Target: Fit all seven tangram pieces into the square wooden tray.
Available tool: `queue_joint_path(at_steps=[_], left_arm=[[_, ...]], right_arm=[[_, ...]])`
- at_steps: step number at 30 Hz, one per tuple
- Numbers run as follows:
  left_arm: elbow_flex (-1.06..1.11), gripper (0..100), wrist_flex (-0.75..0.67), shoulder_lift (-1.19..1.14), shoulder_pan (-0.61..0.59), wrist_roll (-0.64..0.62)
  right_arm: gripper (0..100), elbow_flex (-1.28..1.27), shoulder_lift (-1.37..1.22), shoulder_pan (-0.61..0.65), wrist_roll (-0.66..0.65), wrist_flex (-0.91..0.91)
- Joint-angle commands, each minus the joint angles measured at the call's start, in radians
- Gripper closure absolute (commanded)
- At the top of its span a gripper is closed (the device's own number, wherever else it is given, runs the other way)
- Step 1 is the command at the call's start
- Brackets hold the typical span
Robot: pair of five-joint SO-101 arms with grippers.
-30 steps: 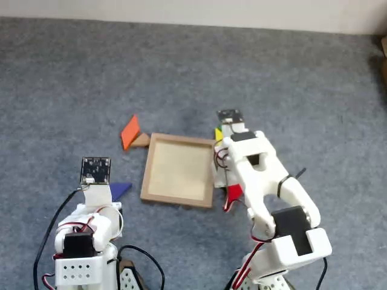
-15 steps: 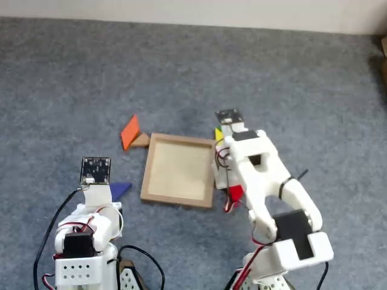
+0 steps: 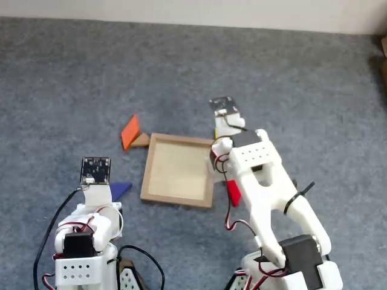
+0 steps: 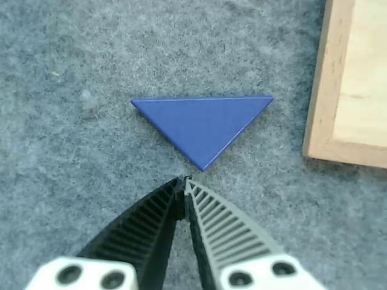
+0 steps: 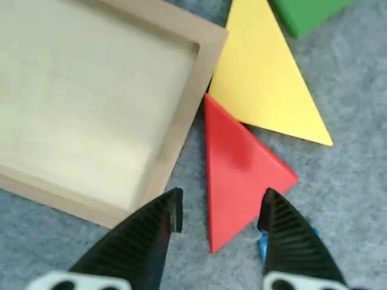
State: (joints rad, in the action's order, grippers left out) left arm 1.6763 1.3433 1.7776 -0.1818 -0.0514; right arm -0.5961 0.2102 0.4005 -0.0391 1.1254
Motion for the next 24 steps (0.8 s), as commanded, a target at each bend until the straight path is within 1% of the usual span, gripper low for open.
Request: queue_joint_path(at_steps=[1, 3, 5, 11, 15, 21, 24], left_arm=[[0.021, 99, 0.005, 0.035, -0.012, 0.008], [0.021, 99, 0.005, 0.035, -0.012, 0.008], [0.021, 99, 0.005, 0.035, -0.012, 0.008], [0.021, 99, 0.005, 0.035, -0.012, 0.008], [0.021, 99, 0.005, 0.035, -0.012, 0.008], [0.021, 99, 0.005, 0.035, -0.012, 0.008], [0.021, 99, 0.005, 0.035, -0.012, 0.008]], right_arm=[[70.5, 0.038, 0.048, 0.018, -0.006, 0.010], [65.0, 0.031, 0.047, 0.018, -0.008, 0.012], [63.1, 0.008, 0.047, 0.019, -0.011, 0.005], [63.1, -0.019, 0.047, 0.068, -0.011, 0.004], [63.1, -0.018, -0.001, 0.073, -0.012, -0.019], [63.1, 0.036, -0.179, 0.061, -0.012, -0.024], [63.1, 0.082, -0.216, 0.018, -0.011, -0.024]])
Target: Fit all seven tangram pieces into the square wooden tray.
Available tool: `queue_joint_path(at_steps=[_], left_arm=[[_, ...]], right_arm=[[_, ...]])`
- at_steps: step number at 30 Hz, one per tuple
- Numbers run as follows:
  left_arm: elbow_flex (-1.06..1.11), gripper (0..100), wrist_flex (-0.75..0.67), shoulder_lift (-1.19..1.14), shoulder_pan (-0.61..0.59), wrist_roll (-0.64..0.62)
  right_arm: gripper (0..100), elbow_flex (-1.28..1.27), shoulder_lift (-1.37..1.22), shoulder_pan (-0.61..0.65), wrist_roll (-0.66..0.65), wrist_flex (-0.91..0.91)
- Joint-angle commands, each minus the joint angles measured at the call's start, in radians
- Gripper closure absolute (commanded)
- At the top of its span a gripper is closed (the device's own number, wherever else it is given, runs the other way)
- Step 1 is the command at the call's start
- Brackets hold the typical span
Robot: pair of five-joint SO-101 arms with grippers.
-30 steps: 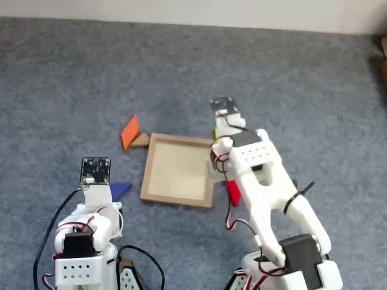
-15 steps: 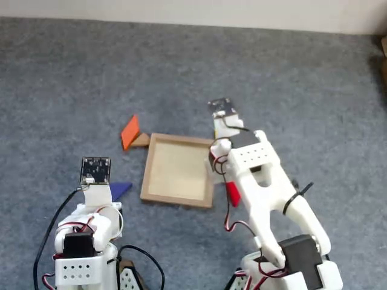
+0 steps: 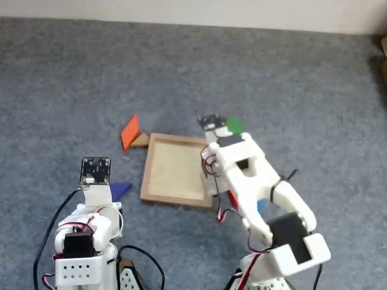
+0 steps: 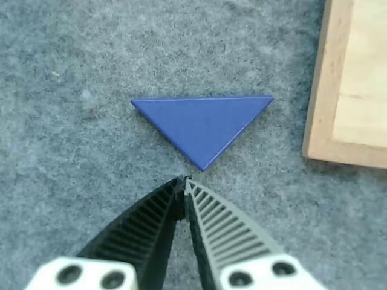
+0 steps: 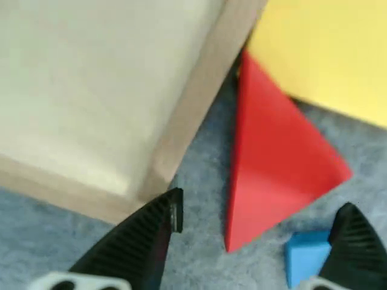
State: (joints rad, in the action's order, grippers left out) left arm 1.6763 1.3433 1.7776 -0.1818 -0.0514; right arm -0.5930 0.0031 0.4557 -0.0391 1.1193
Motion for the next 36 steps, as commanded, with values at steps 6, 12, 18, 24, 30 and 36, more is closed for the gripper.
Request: queue_joint_path(at_steps=[6, 12, 18, 24, 30, 36], left_arm=[[0.021, 99, 0.005, 0.035, -0.012, 0.008], [0.021, 99, 0.005, 0.035, -0.012, 0.008], [0.021, 99, 0.005, 0.035, -0.012, 0.008], [0.021, 99, 0.005, 0.035, -0.012, 0.008], [0.021, 99, 0.005, 0.035, -0.012, 0.008], [0.021, 99, 0.005, 0.035, -0.012, 0.008]], right_arm=[[63.1, 0.101, -0.134, -0.081, -0.015, -0.030], [76.2, 0.116, -0.179, -0.082, -0.086, -0.077], [84.8, 0.116, -0.177, -0.099, -0.109, -0.079], [93.2, 0.108, -0.093, -0.119, -0.110, -0.076], [99.4, 0.104, 0.015, -0.117, -0.110, -0.076], [99.4, 0.105, 0.004, -0.088, -0.110, -0.081]])
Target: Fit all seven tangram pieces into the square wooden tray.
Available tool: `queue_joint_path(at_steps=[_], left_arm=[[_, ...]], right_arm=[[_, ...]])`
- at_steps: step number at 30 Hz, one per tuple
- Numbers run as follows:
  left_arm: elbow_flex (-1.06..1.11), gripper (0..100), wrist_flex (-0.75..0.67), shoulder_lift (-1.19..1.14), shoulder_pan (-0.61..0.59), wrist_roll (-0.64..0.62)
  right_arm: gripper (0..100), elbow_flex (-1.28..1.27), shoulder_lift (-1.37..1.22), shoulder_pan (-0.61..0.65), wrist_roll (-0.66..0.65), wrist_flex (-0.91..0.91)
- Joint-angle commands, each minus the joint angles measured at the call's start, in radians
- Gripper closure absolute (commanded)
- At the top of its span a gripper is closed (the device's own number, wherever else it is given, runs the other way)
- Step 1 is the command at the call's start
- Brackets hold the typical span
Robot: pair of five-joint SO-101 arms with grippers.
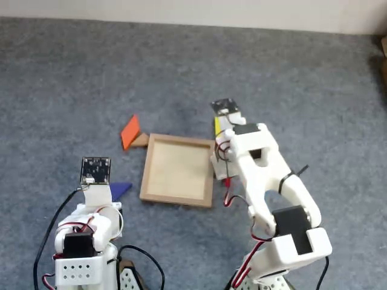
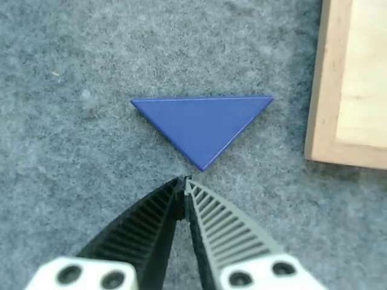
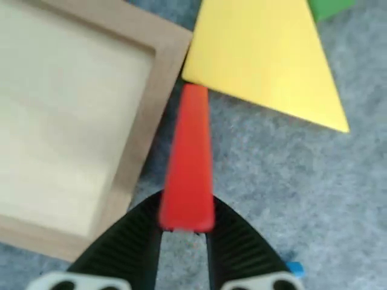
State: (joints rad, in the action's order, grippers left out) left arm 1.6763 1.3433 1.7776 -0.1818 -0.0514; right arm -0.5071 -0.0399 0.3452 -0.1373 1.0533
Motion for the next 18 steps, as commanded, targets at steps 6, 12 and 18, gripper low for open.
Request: queue_joint_path(at_steps=[6, 12, 18], left_arm=[[0.021, 99, 0.005, 0.035, -0.012, 0.008], [0.021, 99, 0.005, 0.035, -0.012, 0.008], [0.021, 99, 0.005, 0.035, -0.012, 0.008]], right_arm=[[99.4, 0.028, 0.047, 0.117, -0.005, -0.012], [99.4, 0.022, 0.142, 0.157, -0.005, -0.008], [99.4, 0.021, 0.320, 0.223, -0.009, -0.008]])
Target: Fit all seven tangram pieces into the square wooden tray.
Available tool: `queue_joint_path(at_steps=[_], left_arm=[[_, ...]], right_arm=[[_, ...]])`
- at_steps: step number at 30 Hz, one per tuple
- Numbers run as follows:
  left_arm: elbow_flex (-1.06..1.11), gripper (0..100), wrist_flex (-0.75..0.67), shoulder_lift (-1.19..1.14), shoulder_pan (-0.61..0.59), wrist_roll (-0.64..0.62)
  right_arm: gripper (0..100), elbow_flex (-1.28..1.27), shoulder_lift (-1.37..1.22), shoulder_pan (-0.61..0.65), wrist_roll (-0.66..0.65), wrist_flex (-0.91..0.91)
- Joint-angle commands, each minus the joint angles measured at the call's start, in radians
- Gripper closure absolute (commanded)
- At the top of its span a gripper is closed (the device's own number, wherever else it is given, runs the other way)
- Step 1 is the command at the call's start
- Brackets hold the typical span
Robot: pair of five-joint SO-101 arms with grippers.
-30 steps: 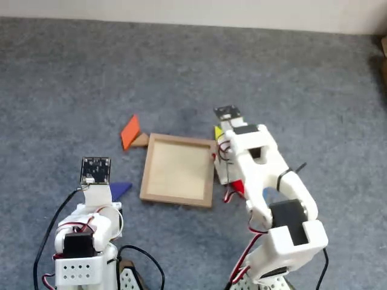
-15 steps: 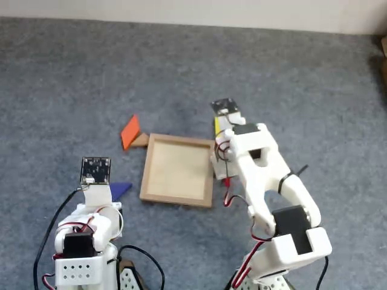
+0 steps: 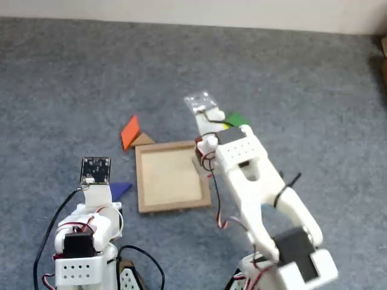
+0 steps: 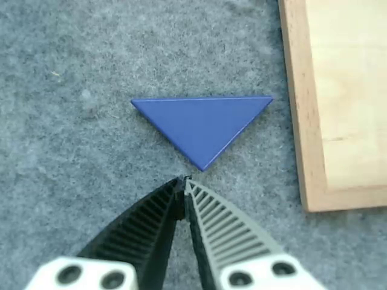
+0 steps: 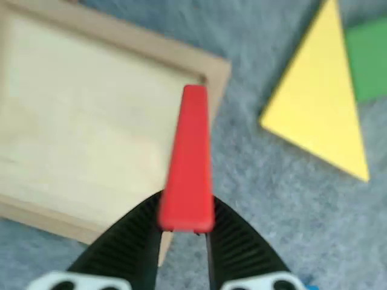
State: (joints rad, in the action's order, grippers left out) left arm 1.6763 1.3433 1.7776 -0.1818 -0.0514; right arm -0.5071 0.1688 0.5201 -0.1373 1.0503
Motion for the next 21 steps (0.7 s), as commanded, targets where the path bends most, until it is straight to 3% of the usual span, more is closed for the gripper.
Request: queue_joint_path(at_steps=[1, 9, 12, 18, 21], left_arm=[[0.021, 99, 0.005, 0.035, -0.012, 0.008], [0.021, 99, 0.005, 0.035, -0.012, 0.008], [0.021, 99, 0.005, 0.035, -0.012, 0.008], [0.021, 99, 0.005, 0.035, -0.012, 0.008], [0.021, 99, 0.005, 0.035, -0.012, 0.008]], right_arm=[[99.4, 0.021, 0.125, 0.067, -0.009, -0.005], [99.4, 0.027, 0.041, 0.163, -0.018, -0.012], [98.5, 0.028, -0.007, 0.163, -0.097, -0.012], [83.0, 0.021, -0.039, 0.165, -0.104, -0.004], [82.0, 0.021, -0.039, 0.165, -0.104, -0.004]])
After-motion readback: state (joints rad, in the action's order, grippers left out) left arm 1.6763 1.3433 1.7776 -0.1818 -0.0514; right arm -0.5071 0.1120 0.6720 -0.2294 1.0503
